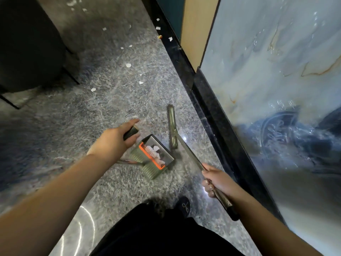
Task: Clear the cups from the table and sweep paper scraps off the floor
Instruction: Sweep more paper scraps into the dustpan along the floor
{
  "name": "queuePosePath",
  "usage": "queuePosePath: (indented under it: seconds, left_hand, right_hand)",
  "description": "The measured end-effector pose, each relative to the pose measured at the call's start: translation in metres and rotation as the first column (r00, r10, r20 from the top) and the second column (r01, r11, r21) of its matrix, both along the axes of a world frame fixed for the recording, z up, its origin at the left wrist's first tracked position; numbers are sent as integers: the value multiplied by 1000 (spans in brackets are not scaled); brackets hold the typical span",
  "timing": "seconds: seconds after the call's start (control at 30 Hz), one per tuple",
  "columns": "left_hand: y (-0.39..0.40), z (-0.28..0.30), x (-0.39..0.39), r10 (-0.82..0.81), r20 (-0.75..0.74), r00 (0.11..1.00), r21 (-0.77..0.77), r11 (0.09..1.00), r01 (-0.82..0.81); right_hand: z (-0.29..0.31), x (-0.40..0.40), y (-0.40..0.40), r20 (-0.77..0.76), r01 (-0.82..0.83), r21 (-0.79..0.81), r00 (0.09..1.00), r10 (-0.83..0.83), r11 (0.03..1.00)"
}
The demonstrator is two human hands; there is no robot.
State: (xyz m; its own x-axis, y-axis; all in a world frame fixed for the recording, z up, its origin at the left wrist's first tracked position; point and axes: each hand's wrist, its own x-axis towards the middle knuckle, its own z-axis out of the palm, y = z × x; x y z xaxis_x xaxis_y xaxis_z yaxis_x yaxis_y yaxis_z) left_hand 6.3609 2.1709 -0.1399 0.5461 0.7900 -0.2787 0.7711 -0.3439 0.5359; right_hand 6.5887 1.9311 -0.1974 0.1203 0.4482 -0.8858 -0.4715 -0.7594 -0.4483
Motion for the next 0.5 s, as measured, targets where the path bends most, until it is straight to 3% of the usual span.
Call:
queuePosePath:
  seconds: [0.2,0.5]
  left_hand:
    - [41,23,-38,260,84,962,44,963,-265]
    - [138,35,-79,347,120,930,67,932,-356]
  right_hand:
    - [12,2,77,-59,2,12,998,-1,1000]
    - [24,-19,203,-70,-75,29,995,77,997]
